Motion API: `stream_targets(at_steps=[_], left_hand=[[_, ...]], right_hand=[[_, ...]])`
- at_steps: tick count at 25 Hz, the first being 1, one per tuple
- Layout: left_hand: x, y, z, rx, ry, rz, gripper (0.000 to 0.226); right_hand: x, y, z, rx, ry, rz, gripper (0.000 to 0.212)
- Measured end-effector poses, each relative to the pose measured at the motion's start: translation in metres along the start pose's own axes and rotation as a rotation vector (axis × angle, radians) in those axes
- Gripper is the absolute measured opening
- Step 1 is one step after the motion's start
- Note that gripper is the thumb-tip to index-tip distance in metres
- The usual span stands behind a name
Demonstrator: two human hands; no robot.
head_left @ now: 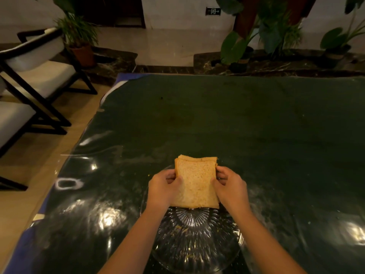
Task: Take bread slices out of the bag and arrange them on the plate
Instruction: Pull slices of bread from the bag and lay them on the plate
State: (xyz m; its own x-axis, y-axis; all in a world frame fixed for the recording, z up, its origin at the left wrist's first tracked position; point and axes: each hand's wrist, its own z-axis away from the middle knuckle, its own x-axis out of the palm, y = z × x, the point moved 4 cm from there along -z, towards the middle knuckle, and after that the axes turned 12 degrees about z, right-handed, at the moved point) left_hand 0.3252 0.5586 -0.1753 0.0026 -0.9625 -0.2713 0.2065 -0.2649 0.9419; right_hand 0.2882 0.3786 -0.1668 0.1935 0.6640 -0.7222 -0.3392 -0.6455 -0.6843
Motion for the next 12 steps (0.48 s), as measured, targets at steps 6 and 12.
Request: stream_targets(at_steps=[6,12], left_hand=[[-0.002,0.005,0.004,0.022,0.110,-0.103,0.012],[-0.002,0.019,0.014,0.071,0.153,-0.066,0.017]], right_hand=[[-0.005,-0.003,0.001,0.049,0.033,0.178,0.023],[-0.006,-0.011,0.011,0.129,0.049,0.037,0.020]])
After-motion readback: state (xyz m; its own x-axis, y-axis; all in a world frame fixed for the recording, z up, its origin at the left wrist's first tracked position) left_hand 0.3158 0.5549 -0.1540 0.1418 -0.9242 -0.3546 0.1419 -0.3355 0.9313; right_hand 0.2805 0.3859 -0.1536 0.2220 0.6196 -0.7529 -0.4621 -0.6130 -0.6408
